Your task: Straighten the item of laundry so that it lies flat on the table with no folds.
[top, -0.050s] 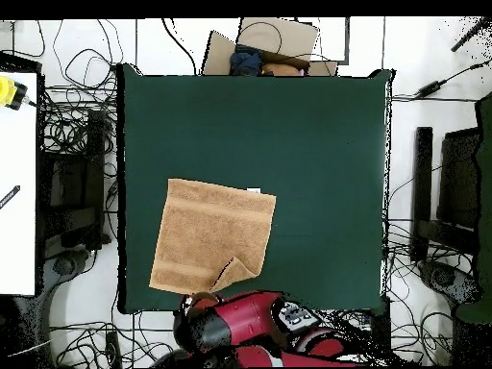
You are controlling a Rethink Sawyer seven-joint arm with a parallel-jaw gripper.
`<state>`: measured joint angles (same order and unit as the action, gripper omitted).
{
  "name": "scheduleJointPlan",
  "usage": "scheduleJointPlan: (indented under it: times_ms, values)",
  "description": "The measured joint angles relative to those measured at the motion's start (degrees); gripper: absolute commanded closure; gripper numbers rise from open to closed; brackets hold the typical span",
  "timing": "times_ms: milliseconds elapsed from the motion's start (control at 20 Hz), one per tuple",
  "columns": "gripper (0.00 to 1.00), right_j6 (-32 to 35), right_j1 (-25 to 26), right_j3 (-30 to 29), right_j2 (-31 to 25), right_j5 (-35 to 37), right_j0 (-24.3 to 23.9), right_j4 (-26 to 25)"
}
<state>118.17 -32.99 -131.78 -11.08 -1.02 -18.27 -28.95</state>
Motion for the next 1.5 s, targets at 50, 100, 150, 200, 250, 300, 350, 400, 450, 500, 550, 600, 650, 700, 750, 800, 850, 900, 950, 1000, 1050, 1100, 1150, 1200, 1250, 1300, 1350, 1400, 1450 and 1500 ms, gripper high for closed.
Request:
scheduleJointPlan:
  times_ms: [50,100,150,200,250,300,350,400,450,500,550,600,650,700,750,800,850,900,950,1000,1050,1100,1150,1200,1250,1300,1350,1400,1450,1500]
  values:
    - [0.0,0.0,0.6,0.3,0.0,0.0,0.0,0.0]
    - [0.0,0.0,1.2,0.6,0.0,-0.1,0.0,0.0]
    - [0.0,0.0,1.8,1.0,0.0,-0.1,0.0,0.0]
    - [0.0,0.0,2.6,1.4,0.0,-0.5,0.0,0.0]
    - [0.0,0.0,2.9,1.6,0.0,-0.7,0.0,0.0]
    - [0.0,0.0,3.3,1.9,0.0,-0.9,0.1,0.0]
    - [0.0,0.0,4.1,2.4,0.0,-1.5,0.1,0.0]
    - [0.0,0.0,4.4,2.5,0.0,-1.8,0.1,0.0]
    - [0.0,0.0,4.7,2.7,0.0,-2.0,0.2,0.0]
    - [0.0,0.0,5.3,3.0,0.0,-2.7,0.2,0.0]
    - [0.0,0.0,5.4,3.1,0.0,-2.9,0.2,0.0]
    - [0.0,0.0,5.6,3.3,0.0,-3.1,0.2,0.0]
    - [0.0,0.0,5.7,3.4,0.0,-3.1,0.2,0.0]
    - [0.0,0.0,5.9,3.5,0.0,-3.2,0.2,0.0]
    - [0.0,0.0,5.9,3.7,0.0,-3.2,0.2,0.0]
    - [0.0,0.0,5.8,3.8,0.0,-3.2,0.3,0.0]
    - [0.0,0.0,5.8,3.8,0.0,-3.2,0.3,0.0]
    - [0.0,0.0,5.4,3.8,0.0,-3.2,0.3,0.0]
    - [0.0,0.0,5.0,3.8,-0.1,-3.2,0.4,0.1]
    - [0.0,0.0,4.8,3.8,-0.1,-3.2,0.4,0.1]
    - [0.0,0.0,4.5,3.8,-0.2,-3.2,0.4,0.2]
    - [0.0,0.0,4.1,3.8,-0.3,-3.2,0.4,0.3]
    - [0.0,0.0,4.0,3.8,-0.4,-3.2,0.5,0.4]
    - [0.0,0.0,3.7,3.8,-0.4,-3.2,0.5,0.4]
    - [0.0,0.0,3.5,3.8,-0.5,-3.2,0.5,0.4]
    - [0.0,0.0,3.2,3.8,-0.6,-3.2,0.6,0.5]
    - [0.0,0.0,3.0,3.8,-0.7,-3.1,0.6,0.6]
    - [0.0,0.0,2.4,3.8,-1.0,-2.8,0.6,1.2]
    - [0.0,0.0,1.8,3.8,-1.2,-2.5,0.6,1.7]
    - [0.0,0.0,1.3,3.7,-1.3,-2.1,0.6,2.2]
